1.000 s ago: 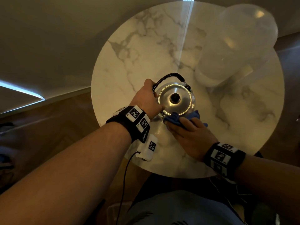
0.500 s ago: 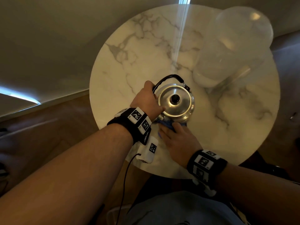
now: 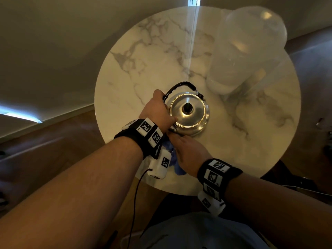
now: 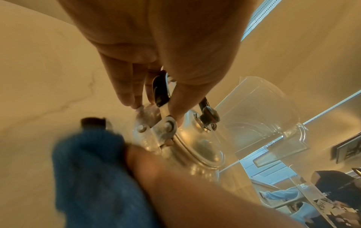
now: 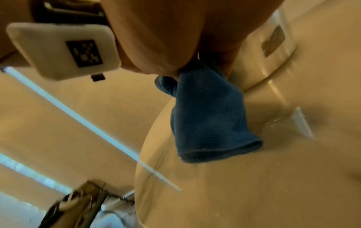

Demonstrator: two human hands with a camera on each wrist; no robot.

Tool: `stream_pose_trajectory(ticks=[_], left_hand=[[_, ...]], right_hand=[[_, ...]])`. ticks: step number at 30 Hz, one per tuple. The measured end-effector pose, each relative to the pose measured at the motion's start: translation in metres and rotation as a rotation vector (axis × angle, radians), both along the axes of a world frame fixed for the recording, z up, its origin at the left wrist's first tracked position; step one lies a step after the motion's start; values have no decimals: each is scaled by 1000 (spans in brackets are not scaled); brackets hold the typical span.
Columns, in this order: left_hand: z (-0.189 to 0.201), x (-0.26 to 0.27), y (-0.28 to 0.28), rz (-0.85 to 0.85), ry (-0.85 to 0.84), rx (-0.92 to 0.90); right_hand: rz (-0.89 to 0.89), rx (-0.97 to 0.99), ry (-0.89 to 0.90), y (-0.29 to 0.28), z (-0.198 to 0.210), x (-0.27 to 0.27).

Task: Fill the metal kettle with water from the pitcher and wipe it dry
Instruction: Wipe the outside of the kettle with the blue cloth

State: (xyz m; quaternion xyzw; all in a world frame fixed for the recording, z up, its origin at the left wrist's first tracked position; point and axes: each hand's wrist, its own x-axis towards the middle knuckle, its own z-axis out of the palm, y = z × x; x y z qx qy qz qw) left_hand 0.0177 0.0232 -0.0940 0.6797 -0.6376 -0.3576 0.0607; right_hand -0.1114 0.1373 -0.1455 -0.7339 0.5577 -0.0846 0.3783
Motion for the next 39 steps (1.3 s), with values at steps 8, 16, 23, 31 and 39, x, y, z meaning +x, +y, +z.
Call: stream_pose_trajectory(ticks=[8,16,23,31,39], left_hand=[[-6,4,1,-11,23,11],[-1,-1,4,-2,13,6],[1,-5,6,-39,-27,6],[2,-6,9,-46,-41,-19],[2,-9,11,-33,-60,-18]], right_hand=[[-650,24,-407,41,28,-71],[-731,67,-309,7,6,-35],[-747,61,-272,0,-11,-55],[-858,262,-302,10,-28,-54],[-934,187,-283,-59,-14,-79]])
